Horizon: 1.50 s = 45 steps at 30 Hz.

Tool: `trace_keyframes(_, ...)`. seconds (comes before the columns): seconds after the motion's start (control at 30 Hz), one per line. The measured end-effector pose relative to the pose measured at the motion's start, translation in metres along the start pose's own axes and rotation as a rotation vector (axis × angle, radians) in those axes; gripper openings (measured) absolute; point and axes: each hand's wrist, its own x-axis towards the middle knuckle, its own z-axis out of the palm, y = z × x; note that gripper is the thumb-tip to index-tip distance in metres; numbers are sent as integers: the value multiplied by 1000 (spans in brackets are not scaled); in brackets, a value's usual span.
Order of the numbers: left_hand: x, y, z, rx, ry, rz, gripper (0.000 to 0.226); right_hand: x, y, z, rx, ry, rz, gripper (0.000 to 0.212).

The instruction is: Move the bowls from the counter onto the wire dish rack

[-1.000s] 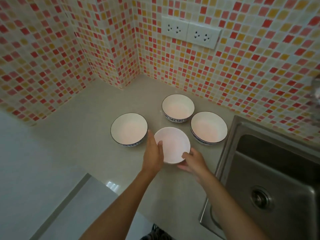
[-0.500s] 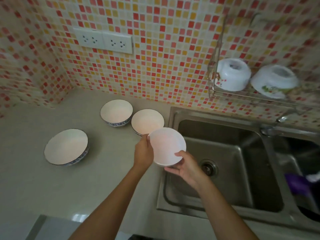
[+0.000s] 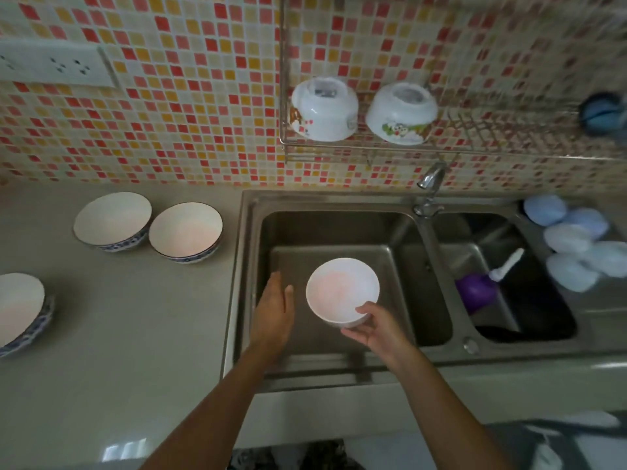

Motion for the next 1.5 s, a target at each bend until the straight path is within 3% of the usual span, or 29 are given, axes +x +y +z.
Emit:
trace_keyframes(0.17,-26,-33,38,360,-164,149,59,4,-2,-50,-47,40,-3,50)
trace_keyframes(0.27,-46,-48,53,523,-312,186,77,10,-1,-69,-36,83,-7,54)
trace_keyframes(0.33,-53,-55,57,568,-306,175,84,15,-1,-80,-32,102,-20,57)
trace_keyframes(0.47,-50,-57,58,570,-311,144,77,24,-3,-99,-40,119,-29,62)
trace_keyframes(0.7,-50,-56,59,565,-299,132,86,36,-6,-107,-131,161,-98,63)
trace_keyframes(1.07,-49,-61,63,568,-269,121,84,45,-3,-94,-593,282,-256,80)
trace_keyframes(1.27,-49,-62,63,570,-260,120,84,47,6,-89,-815,298,-465,77)
trace_keyframes(1.5,-49,-64,64,559,-252,125,82,55,18,-93,-1078,302,-635,96)
